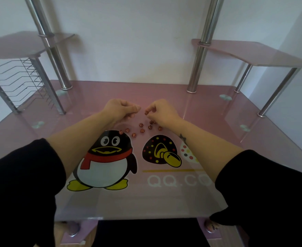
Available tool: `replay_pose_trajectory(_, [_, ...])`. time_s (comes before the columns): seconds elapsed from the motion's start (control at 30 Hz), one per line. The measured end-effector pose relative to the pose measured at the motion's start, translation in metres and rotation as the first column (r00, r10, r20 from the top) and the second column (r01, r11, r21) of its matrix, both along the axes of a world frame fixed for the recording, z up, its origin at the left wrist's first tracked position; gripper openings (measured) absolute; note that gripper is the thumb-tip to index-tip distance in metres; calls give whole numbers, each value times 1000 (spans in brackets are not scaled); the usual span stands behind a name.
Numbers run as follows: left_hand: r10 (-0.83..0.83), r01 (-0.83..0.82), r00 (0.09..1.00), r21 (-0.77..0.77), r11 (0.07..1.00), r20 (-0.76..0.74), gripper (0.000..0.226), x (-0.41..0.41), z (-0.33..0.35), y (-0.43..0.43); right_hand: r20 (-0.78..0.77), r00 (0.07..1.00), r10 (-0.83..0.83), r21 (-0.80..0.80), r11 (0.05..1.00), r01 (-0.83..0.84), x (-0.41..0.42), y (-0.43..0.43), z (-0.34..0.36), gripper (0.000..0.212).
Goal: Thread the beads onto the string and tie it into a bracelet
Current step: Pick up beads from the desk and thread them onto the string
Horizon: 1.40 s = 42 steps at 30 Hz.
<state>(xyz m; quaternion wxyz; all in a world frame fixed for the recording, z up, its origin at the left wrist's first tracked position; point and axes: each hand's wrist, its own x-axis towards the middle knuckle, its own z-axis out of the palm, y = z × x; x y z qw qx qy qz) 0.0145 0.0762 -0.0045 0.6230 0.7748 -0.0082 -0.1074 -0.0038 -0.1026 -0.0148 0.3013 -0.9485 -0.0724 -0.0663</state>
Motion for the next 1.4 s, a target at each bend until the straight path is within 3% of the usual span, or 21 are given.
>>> replay_pose_trajectory(0.07, [-10, 10, 1000, 15, 1000, 13, 17, 0, 1, -1, -33, 999, 16, 29, 999, -15, -1, 1, 3, 34])
replay_pose_trajectory(0.17, [-29, 29, 999, 10, 1000, 20, 14, -1, 3, -6, -113, 988, 102, 301, 951, -64, -8, 6, 12, 47])
replay_pose_trajectory(0.23, [-43, 43, 999, -7, 999, 26, 12, -1, 4, -8, -164, 969, 182, 477, 875, -84, -12, 7, 17, 43])
replay_pose_trajectory(0.3, [-43, 43, 998, -4, 999, 45, 11, -1, 4, -8, -182, 965, 190, 531, 845, -66, -14, 8, 19, 30])
replay_pose_trajectory(0.47, [-43, 22, 991, 160, 987, 129, 13, -2, 5, -4, -177, 982, 69, 454, 891, 19, -12, 5, 19, 4])
replay_pose_trajectory(0.63, [-252, 177, 963, 482, 858, 96, 6, -4, 6, -4, -132, 991, 13, 366, 930, 36, -10, 4, 16, 16])
replay_pose_trajectory(0.77, [-340, 257, 939, 565, 784, 45, 15, -7, 5, -11, -96, 995, -1, 300, 953, 30, -13, 3, 16, 17])
replay_pose_trajectory(0.93, [-374, 251, 926, 658, 710, 50, 12, -8, 3, -17, -80, 997, -8, 335, 942, 35, -15, 2, 14, 13])
replay_pose_trajectory(1.03, [-316, 213, 945, 569, 794, 88, 9, -7, 3, -14, -58, 998, -12, 326, 945, 31, -16, 2, 14, 14])
replay_pose_trajectory(1.17, [-162, 154, 987, 215, 964, 19, 9, -3, 5, -6, 2, 1000, -29, 281, 959, 27, -14, 2, 15, 20])
replay_pose_trajectory(1.4, [-165, 125, 970, -217, 968, -180, 20, -1, 2, 4, 86, 996, -23, 222, 975, 4, -11, 5, 12, 6])
